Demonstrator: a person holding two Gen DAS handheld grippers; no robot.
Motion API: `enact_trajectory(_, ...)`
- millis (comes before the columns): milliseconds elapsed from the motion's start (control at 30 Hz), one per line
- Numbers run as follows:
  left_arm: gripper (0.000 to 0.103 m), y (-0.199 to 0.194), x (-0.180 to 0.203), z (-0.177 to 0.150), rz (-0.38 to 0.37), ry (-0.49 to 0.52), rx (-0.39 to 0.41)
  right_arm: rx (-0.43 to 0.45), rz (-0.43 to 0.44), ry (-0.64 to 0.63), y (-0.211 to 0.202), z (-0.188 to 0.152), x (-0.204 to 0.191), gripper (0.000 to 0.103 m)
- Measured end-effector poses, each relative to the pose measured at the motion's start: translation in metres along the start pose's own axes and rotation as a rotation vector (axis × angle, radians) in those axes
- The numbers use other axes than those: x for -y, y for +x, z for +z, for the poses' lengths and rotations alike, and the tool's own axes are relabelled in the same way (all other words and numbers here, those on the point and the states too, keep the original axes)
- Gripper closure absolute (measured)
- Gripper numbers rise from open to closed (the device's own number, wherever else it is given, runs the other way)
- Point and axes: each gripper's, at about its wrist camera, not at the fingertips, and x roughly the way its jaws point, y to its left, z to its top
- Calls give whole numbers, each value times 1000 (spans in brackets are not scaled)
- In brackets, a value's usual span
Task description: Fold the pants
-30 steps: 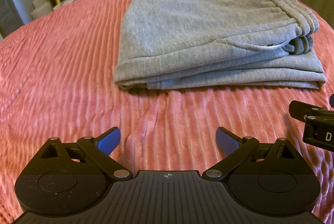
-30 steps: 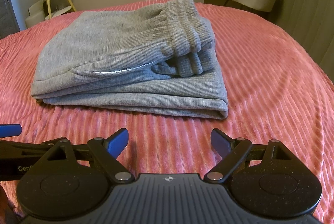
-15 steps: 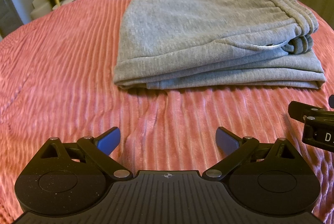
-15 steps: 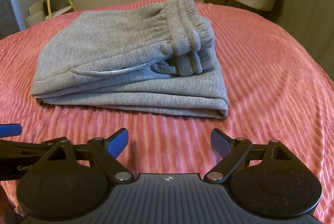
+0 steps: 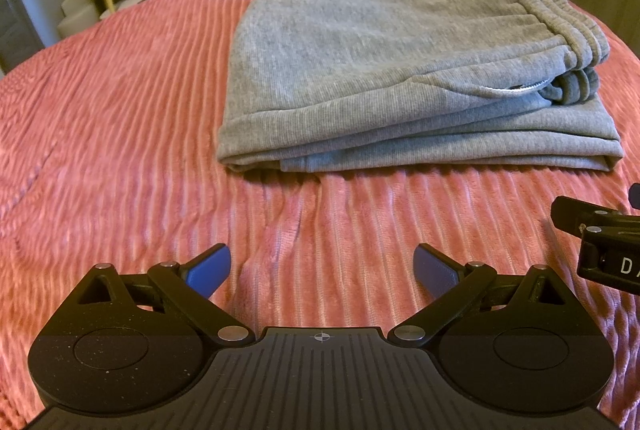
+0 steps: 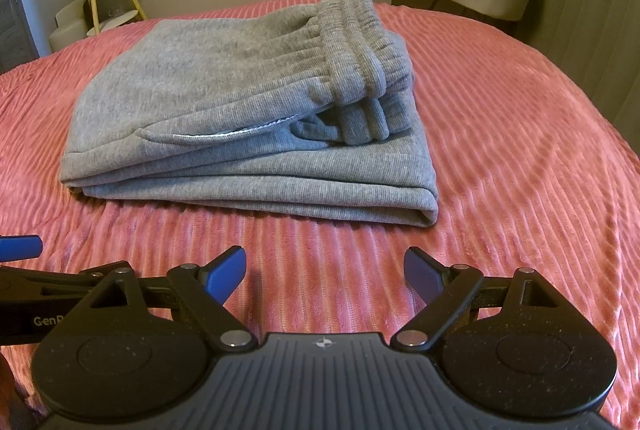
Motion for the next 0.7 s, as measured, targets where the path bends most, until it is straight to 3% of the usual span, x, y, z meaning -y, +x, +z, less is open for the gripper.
enact_trajectory(700, 2, 0, -1, 2, -2, -5, 2, -6, -2, -5, 2, -1, 0, 17)
